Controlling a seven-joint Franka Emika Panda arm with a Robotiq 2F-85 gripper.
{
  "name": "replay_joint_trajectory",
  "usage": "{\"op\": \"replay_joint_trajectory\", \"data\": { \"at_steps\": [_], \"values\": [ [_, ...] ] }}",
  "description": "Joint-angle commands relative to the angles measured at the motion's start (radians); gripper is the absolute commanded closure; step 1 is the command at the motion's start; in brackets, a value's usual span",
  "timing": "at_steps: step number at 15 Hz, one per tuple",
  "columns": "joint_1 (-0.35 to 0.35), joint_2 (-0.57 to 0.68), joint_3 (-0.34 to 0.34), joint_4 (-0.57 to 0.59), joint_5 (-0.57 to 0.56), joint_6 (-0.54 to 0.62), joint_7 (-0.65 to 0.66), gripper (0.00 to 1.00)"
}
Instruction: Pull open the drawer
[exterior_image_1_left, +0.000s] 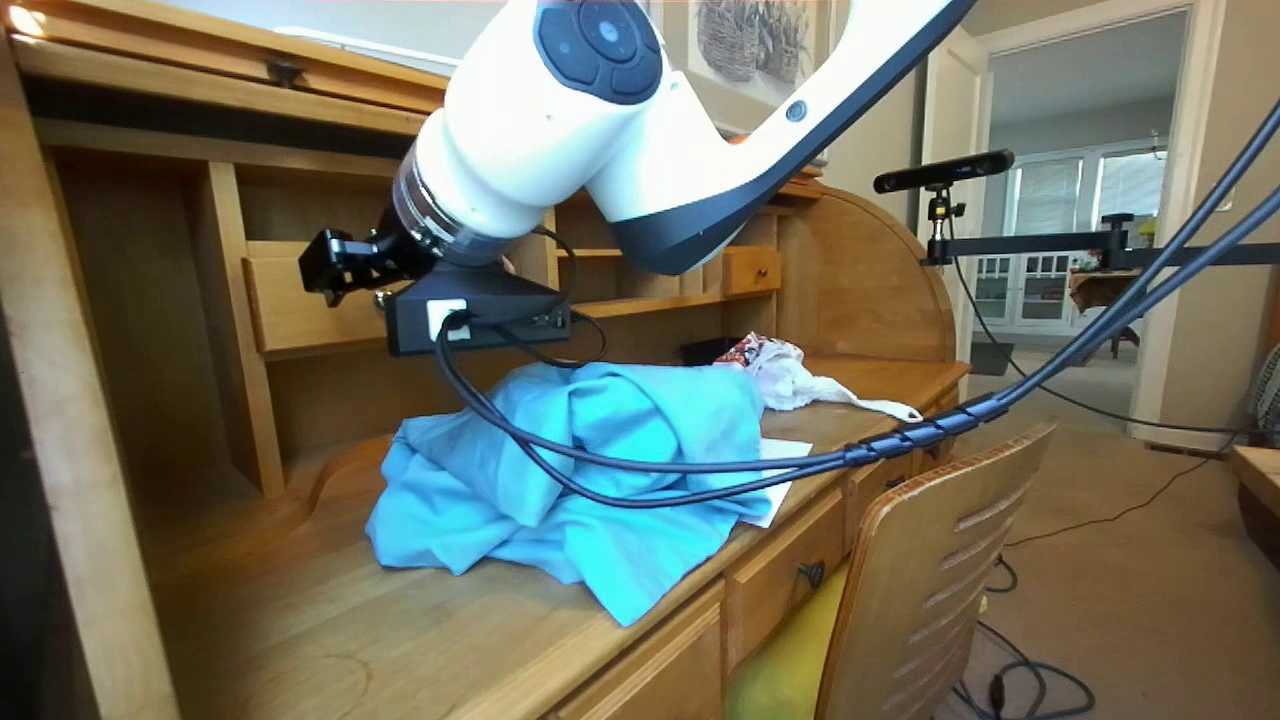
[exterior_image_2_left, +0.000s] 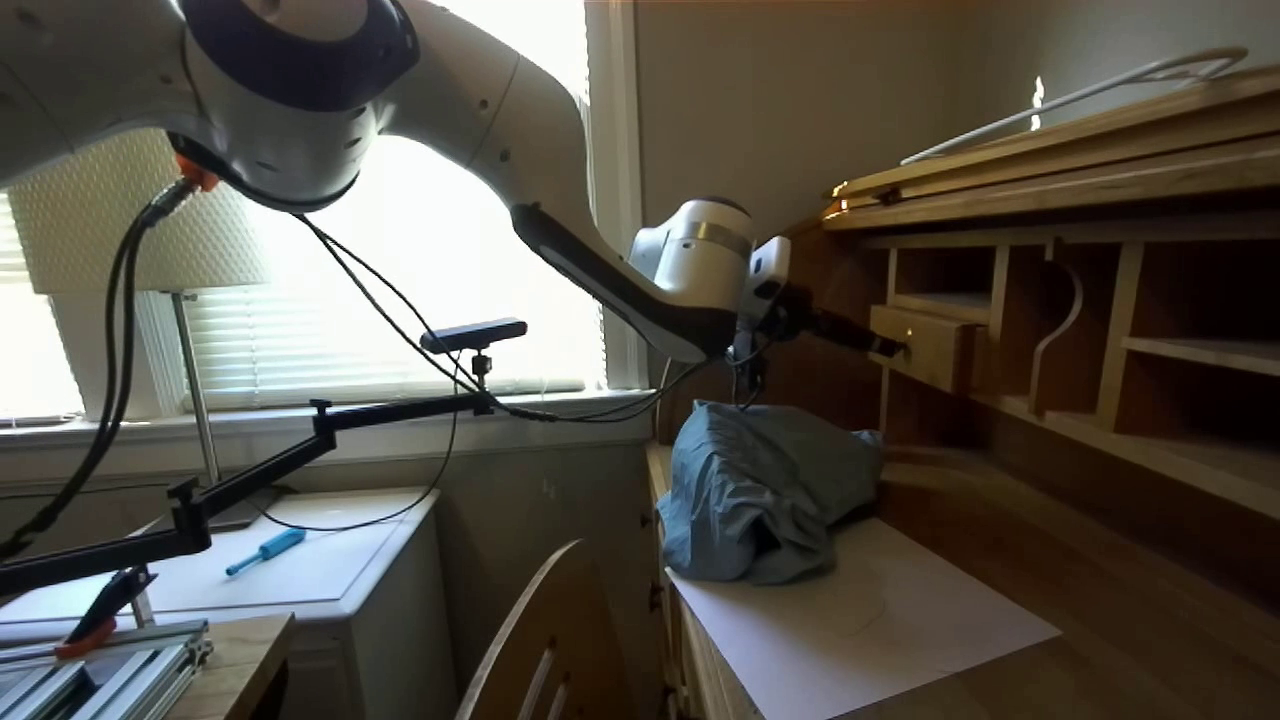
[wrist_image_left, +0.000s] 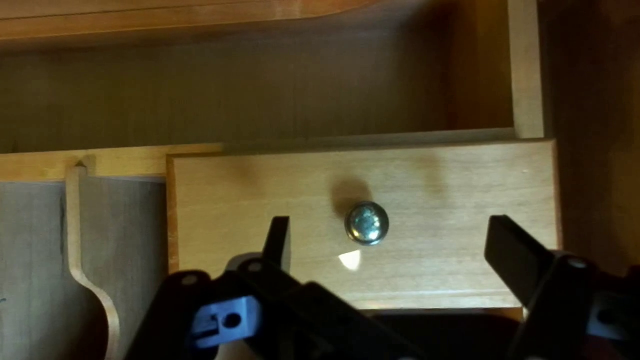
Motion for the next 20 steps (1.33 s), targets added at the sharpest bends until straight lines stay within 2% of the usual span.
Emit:
{"op": "replay_joint_trajectory", "data": {
  "at_steps": [1,3,9,11,13,20],
  "values": [
    [-0.016,0.070,-0.007,0.097,-0.002,-0.007,0.039,0.21],
    [-0.019,0.086,-0.013,0.117,-0.006,-0.004,0.052,0.32],
    [-0.025,0.120,-0.026,0.162,-0.010,-0.006,0.071,0.76],
    [-0.026,0.124,-0.033,0.162,-0.011,-0.008,0.077,0.86],
    [-0.025,0.125,-0.036,0.161,-0.013,-0.011,0.080,0.92],
    [-0.002,0.085,-0.038,0.101,-0.032,0.011,0.085,0.94]
  ]
}}
